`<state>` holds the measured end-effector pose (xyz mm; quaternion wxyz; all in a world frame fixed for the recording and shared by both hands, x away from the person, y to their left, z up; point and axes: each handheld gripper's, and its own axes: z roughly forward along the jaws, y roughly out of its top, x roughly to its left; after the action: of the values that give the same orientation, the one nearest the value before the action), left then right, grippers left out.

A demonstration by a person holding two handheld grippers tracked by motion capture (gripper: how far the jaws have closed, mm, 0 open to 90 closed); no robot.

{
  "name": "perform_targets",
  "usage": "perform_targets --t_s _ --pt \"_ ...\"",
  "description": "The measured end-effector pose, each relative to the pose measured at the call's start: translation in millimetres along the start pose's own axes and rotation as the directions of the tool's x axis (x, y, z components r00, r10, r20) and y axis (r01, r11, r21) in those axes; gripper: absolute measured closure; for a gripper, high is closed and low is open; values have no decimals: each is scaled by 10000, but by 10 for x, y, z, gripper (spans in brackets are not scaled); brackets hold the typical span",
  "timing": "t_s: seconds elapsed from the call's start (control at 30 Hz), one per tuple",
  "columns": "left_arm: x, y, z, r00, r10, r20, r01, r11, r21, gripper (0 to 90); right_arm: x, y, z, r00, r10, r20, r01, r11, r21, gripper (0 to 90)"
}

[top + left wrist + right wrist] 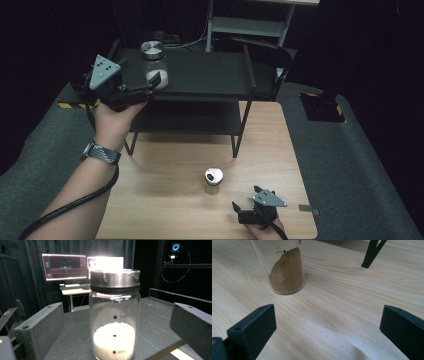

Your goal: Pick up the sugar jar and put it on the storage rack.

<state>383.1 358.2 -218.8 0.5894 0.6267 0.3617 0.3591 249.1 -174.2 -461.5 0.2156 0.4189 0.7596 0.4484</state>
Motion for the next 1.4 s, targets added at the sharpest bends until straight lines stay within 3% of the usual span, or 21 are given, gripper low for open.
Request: perform_targets --t_s 0.23,0.5,0.9,1.2,1.4 --pt "15 -82 -132 9997 -60 217 61 10000 -38 3 6 1 1 10000 -54 13 54 10000 3 2" --pt "0 -208 -294 9990 193 406 -189 9998 -84 3 3 1 1 10000 -55 3 55 10000 6 2" --pt "-58 -479 -506 9964 559 643 -577 9980 274 3 6 7 4 10000 -67 -4 67 10000 35 2" --pt "-93 -673 -608 9954 542 784 -582 9971 493 3 13 11 6 9999 -101 23 101 9999 58 2" --pt "-122 -838 -650 9969 267 736 -319 9970 704 3 17 12 6 9999 -128 33 127 9999 65 2"
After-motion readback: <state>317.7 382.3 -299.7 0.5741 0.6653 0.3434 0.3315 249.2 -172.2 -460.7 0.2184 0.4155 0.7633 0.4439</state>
